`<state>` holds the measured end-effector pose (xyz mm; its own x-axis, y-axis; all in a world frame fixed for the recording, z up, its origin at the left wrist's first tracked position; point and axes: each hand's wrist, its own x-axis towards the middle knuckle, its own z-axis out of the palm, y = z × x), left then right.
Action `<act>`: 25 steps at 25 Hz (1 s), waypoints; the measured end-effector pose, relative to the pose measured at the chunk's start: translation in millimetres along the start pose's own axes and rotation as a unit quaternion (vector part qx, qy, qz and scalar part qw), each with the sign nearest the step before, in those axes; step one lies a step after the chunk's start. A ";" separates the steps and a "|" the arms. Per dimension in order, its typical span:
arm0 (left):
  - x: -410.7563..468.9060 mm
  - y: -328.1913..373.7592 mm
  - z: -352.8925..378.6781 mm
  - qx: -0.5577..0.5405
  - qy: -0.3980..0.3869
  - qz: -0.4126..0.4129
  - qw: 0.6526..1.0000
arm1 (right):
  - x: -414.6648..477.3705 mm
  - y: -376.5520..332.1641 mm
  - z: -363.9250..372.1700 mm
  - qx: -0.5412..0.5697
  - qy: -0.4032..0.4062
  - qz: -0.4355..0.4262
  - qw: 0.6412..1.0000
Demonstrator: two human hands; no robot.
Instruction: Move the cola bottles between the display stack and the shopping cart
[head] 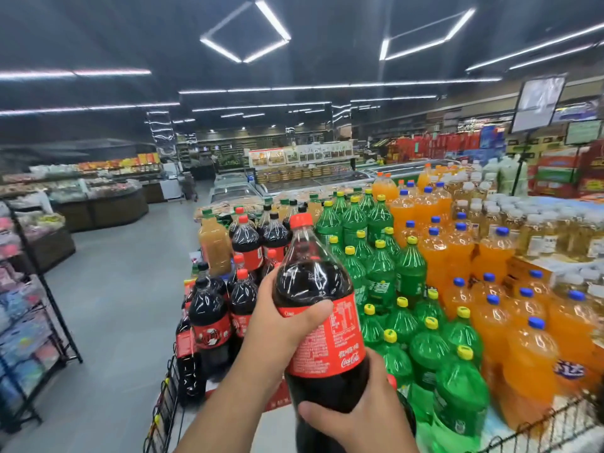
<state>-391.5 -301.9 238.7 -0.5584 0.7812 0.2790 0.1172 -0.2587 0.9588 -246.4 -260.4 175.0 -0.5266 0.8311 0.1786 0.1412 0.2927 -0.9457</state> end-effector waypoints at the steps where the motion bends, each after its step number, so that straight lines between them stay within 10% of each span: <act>1: 6.1 -3.0 -3.3 0.016 0.002 -0.010 1.000 | 8.1 2.6 1.1 0.001 -0.012 0.001 1.000; 25: 95.4 -115.6 -85.0 0.161 -0.003 -0.142 0.977 | 131.9 129.7 105.5 0.018 -0.133 0.057 0.989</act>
<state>-528.1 -245.8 150.0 -0.6011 0.7992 -0.0017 0.2105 0.1604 0.9644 -386.0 -162.7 47.2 -0.7115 0.7026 -0.0039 0.1858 0.1828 -0.9654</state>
